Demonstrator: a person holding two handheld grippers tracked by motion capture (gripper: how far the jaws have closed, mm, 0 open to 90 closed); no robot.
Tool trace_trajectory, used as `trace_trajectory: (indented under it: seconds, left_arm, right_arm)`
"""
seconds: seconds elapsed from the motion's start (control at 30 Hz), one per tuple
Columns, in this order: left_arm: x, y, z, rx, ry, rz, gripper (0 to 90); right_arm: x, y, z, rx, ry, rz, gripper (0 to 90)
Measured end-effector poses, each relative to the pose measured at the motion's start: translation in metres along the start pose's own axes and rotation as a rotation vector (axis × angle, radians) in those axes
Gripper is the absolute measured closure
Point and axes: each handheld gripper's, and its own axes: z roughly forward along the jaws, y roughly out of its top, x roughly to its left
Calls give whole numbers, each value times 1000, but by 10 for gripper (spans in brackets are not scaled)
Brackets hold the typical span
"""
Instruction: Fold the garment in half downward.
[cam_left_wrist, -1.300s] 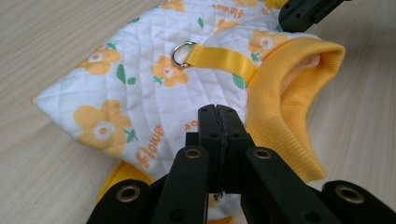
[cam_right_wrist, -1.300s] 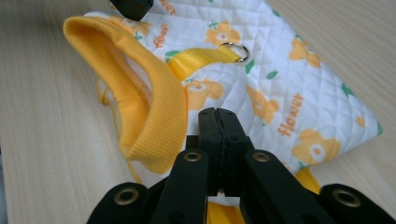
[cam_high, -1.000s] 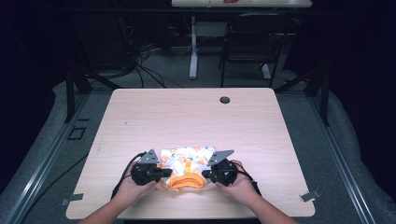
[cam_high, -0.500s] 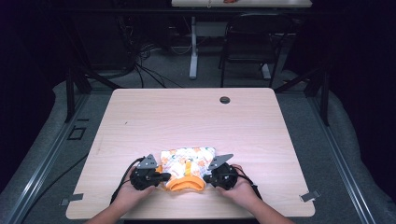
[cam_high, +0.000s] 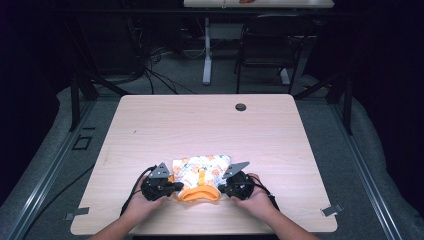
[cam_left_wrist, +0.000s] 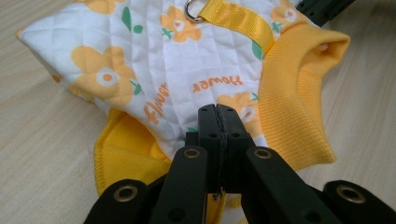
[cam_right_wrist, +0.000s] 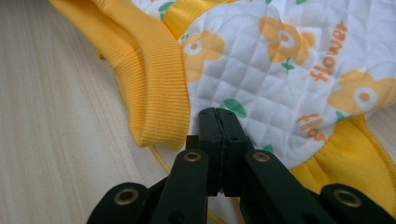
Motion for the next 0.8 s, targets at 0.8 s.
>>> trace_trajectory:
  seconds: [0.8]
  left_arm:
    - [38, 16, 18, -40, 54, -97, 895]
  right_arm:
    - [-28, 18, 14, -17, -52, 51, 899]
